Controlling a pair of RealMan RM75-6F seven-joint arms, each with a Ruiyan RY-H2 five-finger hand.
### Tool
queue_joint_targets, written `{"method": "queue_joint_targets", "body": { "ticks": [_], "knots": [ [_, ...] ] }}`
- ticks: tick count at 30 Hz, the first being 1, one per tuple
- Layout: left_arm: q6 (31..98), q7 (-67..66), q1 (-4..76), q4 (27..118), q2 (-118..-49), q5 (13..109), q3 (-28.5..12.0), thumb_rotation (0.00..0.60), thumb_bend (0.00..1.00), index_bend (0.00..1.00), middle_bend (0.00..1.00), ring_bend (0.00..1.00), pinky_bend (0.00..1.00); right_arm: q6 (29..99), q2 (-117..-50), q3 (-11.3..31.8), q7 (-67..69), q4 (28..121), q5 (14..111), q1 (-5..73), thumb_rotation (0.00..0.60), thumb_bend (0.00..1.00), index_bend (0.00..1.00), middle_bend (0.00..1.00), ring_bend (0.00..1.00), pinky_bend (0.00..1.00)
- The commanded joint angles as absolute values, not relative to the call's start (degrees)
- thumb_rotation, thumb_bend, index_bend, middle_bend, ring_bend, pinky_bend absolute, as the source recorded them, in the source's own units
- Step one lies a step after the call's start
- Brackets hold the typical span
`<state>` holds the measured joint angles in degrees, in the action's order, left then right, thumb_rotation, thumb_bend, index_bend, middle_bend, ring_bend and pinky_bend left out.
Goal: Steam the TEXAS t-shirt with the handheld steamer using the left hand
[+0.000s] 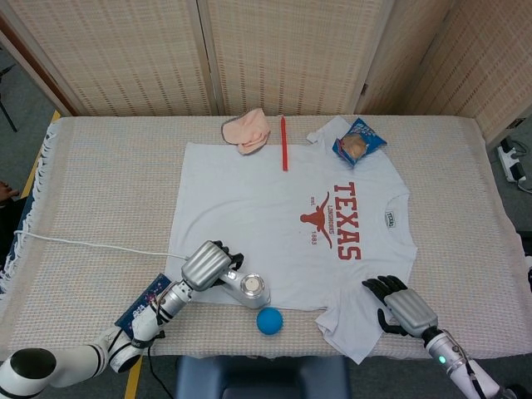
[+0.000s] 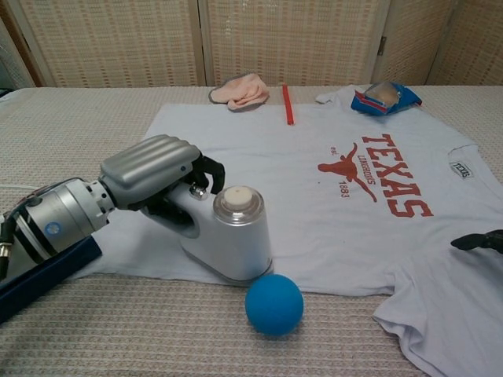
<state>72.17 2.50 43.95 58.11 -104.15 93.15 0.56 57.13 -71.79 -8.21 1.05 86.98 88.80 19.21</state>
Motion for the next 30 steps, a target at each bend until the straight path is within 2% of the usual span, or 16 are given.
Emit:
{"method": "queue_joint_targets", "body": {
  "ticks": [1,5,9,13,21,30],
  "knots": [
    [71.54,0.09,44.76,60.6,-102.06,92.17,-2.18,0.6,0.29,0.84,0.91,0.74,0.68,57.19,-71.81,-8.26,1.11,86.92,88.89,19.2,0.367,0.77,0.0,0.06,0.0,0.0],
    [68.1,0.67,46.14,58.04,-103.08,87.51,-6.65,0.6,0.29,0.84,0.91,0.74,0.68,57.26,-71.85,-8.35,1.32,86.81,88.93,19.13,0.368,0.77,0.0,0.06,0.0,0.0],
    [64.65,1.46,47.7,51.56,-105.65,83.07,-10.48,0.6,0.29,0.84,0.91,0.74,0.68,57.05,-72.15,-8.59,1.58,86.41,88.96,19.04,0.366,0.77,0.0,0.06,0.0,0.0],
    [62.29,1.85,48.94,44.1,-108.87,80.41,-12.43,0.6,0.29,0.84,0.91,0.74,0.68,56.65,-72.67,-8.8,1.88,85.8,88.99,19.06,0.367,0.77,0.0,0.06,0.0,0.0],
    [59.07,3.87,49.7,30.54,-113.81,79.54,-11.72,0.6,0.29,0.84,0.91,0.74,0.68,56.82,-72.89,-8.89,1.96,85.43,88.98,18.89,0.365,0.76,0.0,0.06,0.0,0.0],
    [58.2,8.48,46.71,29.53,-112.21,81.68,-7.88,0.6,0.29,0.84,0.91,0.74,0.68,56.4,-73.46,-8.92,2.14,84.92,88.91,18.99,0.367,0.77,0.0,0.06,0.0,0.0]
  ]
}}
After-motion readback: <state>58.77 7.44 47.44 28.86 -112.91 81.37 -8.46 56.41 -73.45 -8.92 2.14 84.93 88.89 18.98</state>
